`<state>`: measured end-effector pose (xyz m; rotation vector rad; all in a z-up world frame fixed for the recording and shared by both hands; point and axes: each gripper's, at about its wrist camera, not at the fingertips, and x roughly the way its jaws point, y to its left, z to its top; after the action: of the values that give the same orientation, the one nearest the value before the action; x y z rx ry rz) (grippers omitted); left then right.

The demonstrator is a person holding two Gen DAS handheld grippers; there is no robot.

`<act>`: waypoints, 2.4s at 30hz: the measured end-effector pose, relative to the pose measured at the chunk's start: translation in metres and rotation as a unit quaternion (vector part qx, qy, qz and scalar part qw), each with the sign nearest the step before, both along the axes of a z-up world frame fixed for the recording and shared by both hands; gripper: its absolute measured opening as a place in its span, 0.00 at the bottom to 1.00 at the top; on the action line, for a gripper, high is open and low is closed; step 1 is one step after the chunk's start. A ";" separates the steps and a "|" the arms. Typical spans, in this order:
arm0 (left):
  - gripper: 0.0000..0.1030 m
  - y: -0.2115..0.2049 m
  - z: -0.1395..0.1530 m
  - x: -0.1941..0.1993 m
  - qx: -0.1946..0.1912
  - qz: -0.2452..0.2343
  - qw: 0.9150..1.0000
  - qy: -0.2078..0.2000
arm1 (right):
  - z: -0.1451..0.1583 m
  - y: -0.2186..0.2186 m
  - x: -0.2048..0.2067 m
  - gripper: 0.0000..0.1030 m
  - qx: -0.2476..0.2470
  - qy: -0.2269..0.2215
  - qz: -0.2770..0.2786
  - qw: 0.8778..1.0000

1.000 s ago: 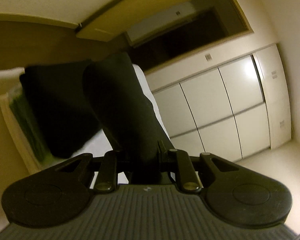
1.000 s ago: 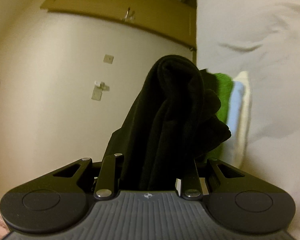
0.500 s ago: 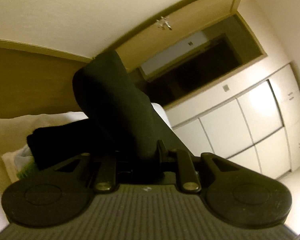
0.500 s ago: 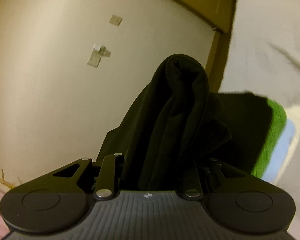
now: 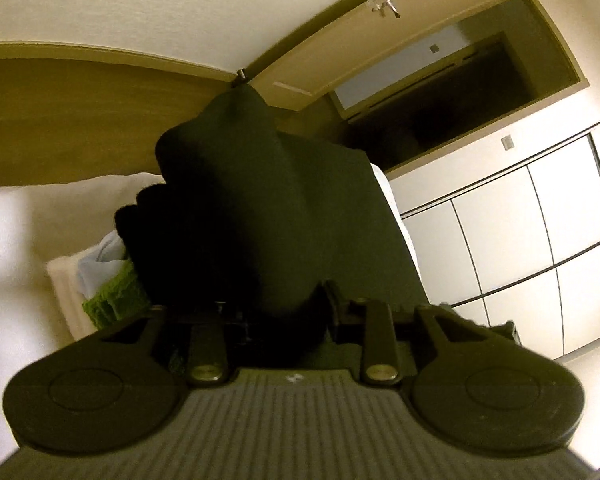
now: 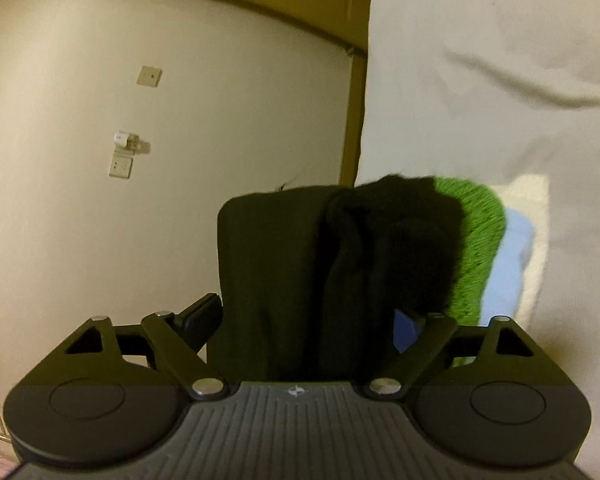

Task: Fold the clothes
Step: 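Lift the folded sweatpants with both grippers and carry it toward the towel stack, then lower the sweatpants onto the green towel stack and open both grippers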

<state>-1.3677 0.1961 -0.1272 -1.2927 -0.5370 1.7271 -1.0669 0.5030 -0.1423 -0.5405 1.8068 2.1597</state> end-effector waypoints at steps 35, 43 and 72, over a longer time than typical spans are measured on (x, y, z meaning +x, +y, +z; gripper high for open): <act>0.25 0.033 0.042 0.095 -0.157 -0.202 0.910 0.327 | 0.050 -0.149 -0.022 0.59 0.474 -0.183 0.176 0.843; 0.17 0.042 0.031 0.087 -0.161 -0.203 0.911 0.320 | 0.015 -0.124 -0.012 0.64 0.402 -0.178 0.156 0.885; 0.67 -0.026 0.163 0.201 -0.269 -0.092 0.897 0.337 | 0.139 -0.201 0.074 0.99 0.356 -0.197 0.099 0.908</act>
<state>-1.1666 0.1697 0.0362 -0.9434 0.4834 2.0760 -0.9925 0.3020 -0.0034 -0.9022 0.6998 2.3993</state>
